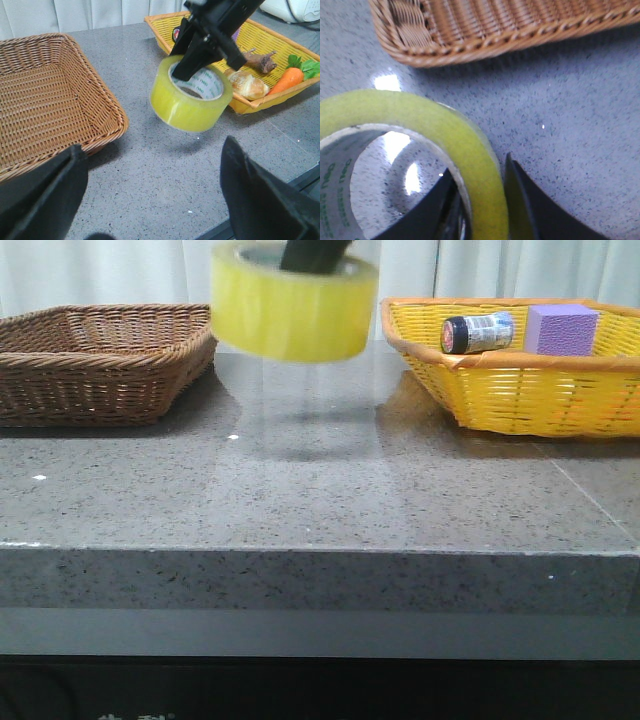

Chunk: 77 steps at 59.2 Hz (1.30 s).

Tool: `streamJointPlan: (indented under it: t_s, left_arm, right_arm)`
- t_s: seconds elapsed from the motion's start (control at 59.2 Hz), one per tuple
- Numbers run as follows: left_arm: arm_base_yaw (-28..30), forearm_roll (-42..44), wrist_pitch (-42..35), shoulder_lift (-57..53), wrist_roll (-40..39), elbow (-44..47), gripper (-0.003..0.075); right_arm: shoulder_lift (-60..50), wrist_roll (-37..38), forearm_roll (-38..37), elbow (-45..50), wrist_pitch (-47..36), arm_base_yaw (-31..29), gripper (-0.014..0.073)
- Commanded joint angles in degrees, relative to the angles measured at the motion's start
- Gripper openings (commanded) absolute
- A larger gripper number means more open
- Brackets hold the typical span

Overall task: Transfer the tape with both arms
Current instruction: 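Grasp the yellow tape roll with the right gripper and lift it out, then set the tape roll on the table between baskets, release right gripper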

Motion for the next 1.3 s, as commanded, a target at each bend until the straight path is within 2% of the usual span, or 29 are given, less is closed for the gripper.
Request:
streamJointPlan:
  t_s: [0.0,0.675,0.777,0.929,1.013,1.216,1.283]
  left_arm:
    - [-0.5,-1.0,-4.2,0.4,0.1,-2.0,0.0545]
    - [-0.5,-1.0,-4.2,0.4,0.1,-2.0,0.0545]
    - [-0.5,-1.0,-4.2,0.4,0.1,-2.0,0.0545]
    - [-0.5,-1.0,-4.2,0.4,0.1,-2.0,0.0545]
    - [-0.5,-1.0,-4.2,0.4,0.1,-2.0,0.0545]
    - [-0.5,-1.0,-4.2,0.4,0.1,-2.0,0.0545]
    - [-0.5,-1.0,-4.2,0.4,0.1,-2.0,0.0545]
  right_arm:
    - [-2.2,-0.4,1.3,-1.5,-2.8,-0.1,0.0097]
    - [3.3,-0.3,2.3,-1.5,-1.3,-0.1,0.0104]
    - [3.3,0.1,2.3,-1.5,-1.4,-0.1,0.0162]
    - [3.3,0.9,2.3,-1.5,-1.6,-0.1,0.033]
    - [3.2,2.5,2.3,-1.8,-1.5,-0.1,0.0386]
    - [-0.7,6.9,2.3,-1.8,-1.2,-0.1,0.0391]
    - [-2.8,10.8,2.3,-1.8,-1.1,-0.1,0.0391]
